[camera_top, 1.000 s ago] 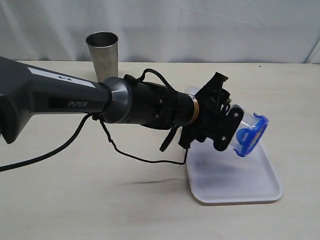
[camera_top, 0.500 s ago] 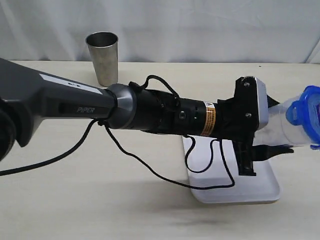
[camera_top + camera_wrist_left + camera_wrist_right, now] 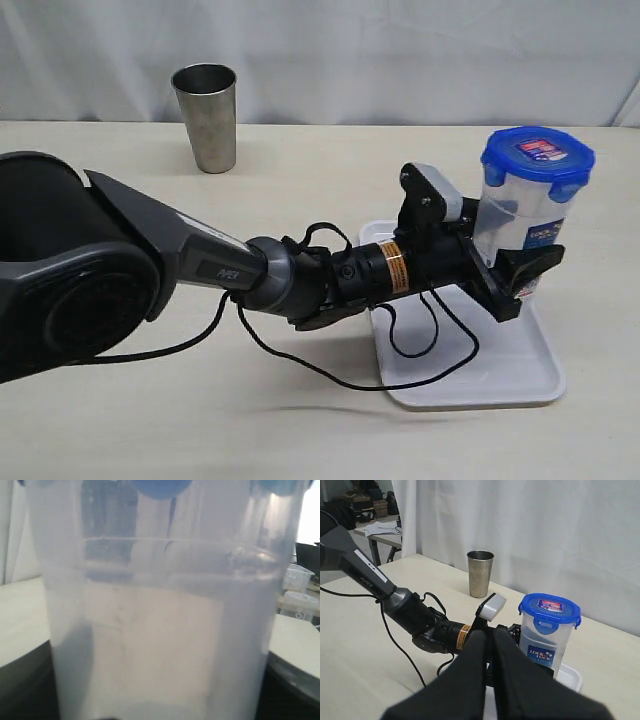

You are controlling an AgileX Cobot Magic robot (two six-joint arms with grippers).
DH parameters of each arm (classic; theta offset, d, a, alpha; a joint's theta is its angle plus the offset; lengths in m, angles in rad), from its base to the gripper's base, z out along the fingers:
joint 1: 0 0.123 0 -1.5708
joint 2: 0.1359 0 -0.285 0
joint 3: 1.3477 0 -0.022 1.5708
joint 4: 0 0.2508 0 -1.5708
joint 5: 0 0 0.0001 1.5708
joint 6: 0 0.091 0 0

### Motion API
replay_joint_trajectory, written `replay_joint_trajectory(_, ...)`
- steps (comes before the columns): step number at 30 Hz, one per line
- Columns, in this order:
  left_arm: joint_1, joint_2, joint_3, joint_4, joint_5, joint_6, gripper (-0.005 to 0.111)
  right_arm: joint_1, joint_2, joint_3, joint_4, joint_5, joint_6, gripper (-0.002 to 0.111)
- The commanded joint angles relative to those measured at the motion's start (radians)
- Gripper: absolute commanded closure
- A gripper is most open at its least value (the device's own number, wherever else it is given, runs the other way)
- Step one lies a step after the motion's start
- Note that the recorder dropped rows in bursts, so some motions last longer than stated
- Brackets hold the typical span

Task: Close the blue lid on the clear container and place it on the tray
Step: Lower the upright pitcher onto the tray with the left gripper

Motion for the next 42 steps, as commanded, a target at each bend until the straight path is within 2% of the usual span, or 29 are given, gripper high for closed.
replay_joint_trajectory(1,0.039,0.048,-0.061,0.04,-0.053,-0.097,0.107,-0.003,-0.002,0.006,0.004,0.017,0.001,0.104)
replay_joint_trajectory(7,0.067,0.096,-0.123,0.154,-0.053,-0.116,0.107,-0.003,-0.002,0.006,0.004,0.017,0.001,0.104)
replay_joint_trajectory(11,0.067,0.125,-0.13,0.164,-0.088,-0.102,0.107,-0.003,-0.002,0.006,0.004,0.017,0.001,0.104)
replay_joint_trajectory(15,0.095,0.158,-0.212,0.334,-0.097,-0.099,0.107,-0.003,-0.002,0.006,0.004,0.017,0.001,0.104)
replay_joint_trajectory(25,0.095,0.158,-0.213,0.323,-0.078,-0.099,0.106,-0.003,-0.002,0.006,0.004,0.017,0.001,0.104)
replay_joint_trajectory(27,0.095,0.158,-0.213,0.319,-0.076,-0.099,0.095,-0.003,-0.002,0.006,0.004,0.017,0.001,0.104)
replay_joint_trajectory(32,0.095,0.158,-0.213,0.319,-0.071,-0.091,0.036,-0.003,-0.002,0.006,0.004,0.017,0.001,0.104)
replay_joint_trajectory(34,0.095,0.158,-0.213,0.319,-0.046,-0.091,0.018,-0.003,-0.002,0.006,0.004,0.017,0.001,0.104)
replay_joint_trajectory(37,0.098,0.158,-0.213,0.328,-0.028,-0.091,0.009,-0.003,-0.002,0.006,0.004,0.017,0.001,0.104)
replay_joint_trajectory(42,0.098,0.158,-0.213,0.325,-0.036,-0.091,0.008,-0.003,-0.002,0.006,0.004,0.017,0.001,0.104)
